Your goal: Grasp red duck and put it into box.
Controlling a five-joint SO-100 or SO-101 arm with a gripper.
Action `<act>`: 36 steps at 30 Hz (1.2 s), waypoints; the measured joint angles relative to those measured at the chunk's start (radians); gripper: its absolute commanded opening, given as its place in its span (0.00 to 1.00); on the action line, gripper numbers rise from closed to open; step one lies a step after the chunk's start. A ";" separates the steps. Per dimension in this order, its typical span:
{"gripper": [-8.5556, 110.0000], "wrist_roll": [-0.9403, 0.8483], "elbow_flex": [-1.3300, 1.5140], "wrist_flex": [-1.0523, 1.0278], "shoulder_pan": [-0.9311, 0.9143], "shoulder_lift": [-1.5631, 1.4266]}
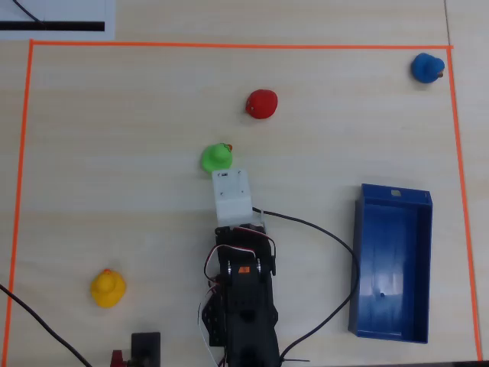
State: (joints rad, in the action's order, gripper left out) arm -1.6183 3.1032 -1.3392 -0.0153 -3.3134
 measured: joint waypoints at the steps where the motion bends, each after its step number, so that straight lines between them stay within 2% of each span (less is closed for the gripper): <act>1: 0.15 0.000 0.000 0.000 0.000 0.000; 13: 0.15 0.020 0.008 0.000 0.000 0.000; 16: 0.07 0.034 0.009 0.000 -0.002 0.000; 24: 0.07 0.034 0.012 0.008 -0.002 0.000; 28: 0.07 0.026 0.017 0.086 -0.017 0.011; 36: 0.07 0.032 -0.242 0.227 -0.061 0.308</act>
State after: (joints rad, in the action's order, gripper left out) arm -1.5861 2.8609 -1.1121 -0.0767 -3.0051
